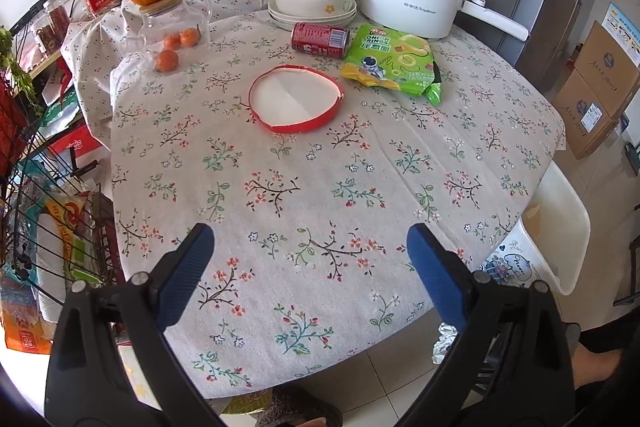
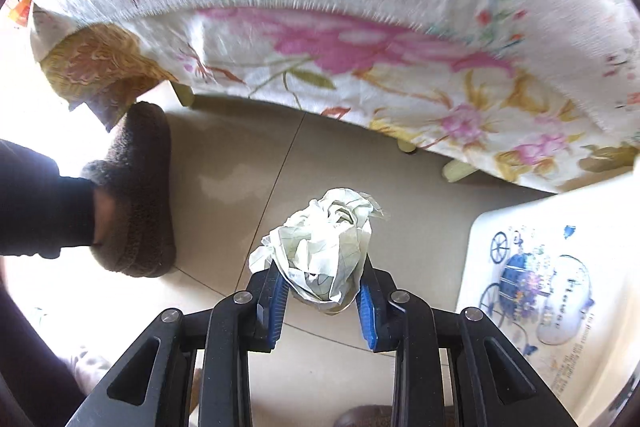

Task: Collect trash
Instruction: 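Lift the foil with the right tool while the left reaches to the red lid, then grasp the red-rimmed lid with the left tool while the right holds the foil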

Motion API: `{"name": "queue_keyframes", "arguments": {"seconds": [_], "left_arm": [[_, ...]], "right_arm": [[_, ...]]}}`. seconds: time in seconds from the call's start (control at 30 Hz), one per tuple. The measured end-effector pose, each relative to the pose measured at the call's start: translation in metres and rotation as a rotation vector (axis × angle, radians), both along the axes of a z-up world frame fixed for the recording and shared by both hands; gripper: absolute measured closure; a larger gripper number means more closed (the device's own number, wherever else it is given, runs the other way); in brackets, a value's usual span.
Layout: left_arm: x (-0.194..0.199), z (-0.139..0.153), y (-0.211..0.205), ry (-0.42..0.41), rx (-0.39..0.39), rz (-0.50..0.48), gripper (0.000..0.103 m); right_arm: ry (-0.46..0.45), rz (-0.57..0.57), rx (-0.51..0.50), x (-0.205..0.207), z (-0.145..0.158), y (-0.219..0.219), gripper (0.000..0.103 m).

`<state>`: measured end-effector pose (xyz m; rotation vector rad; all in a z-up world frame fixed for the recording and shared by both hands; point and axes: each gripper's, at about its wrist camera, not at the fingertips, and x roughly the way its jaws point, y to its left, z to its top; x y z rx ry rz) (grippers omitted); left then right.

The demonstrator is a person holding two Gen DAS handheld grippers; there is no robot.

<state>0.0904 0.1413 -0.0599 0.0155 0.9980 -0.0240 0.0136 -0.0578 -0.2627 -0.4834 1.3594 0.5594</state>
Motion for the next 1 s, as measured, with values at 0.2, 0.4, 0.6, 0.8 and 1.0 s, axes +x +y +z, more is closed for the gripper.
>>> {"name": "queue_keyframes", "arguments": {"seconds": [0.2,0.4,0.6,0.8,1.0], "left_arm": [[0.024,-0.018,-0.007,-0.008,0.005,0.003,0.006],[0.067,-0.041,-0.027,0.036,0.077,-0.026,0.024],[0.107,-0.057,-0.043,0.029,0.203,-0.145,0.045],[0.144,-0.071,-0.049,0.062,0.226,-0.192,0.065],[0.156,-0.077,-0.044,0.086,0.141,-0.196,0.091]], "right_arm": [[-0.052,-0.096,0.038,0.017,0.078,-0.025,0.072],[-0.169,-0.238,0.175,0.052,0.154,-0.059,0.072],[-0.217,-0.34,0.284,0.105,0.203,-0.091,0.072],[-0.211,-0.386,0.283,0.131,0.199,-0.112,0.072],[-0.185,-0.438,0.28,0.14,0.192,-0.132,0.072]]}}
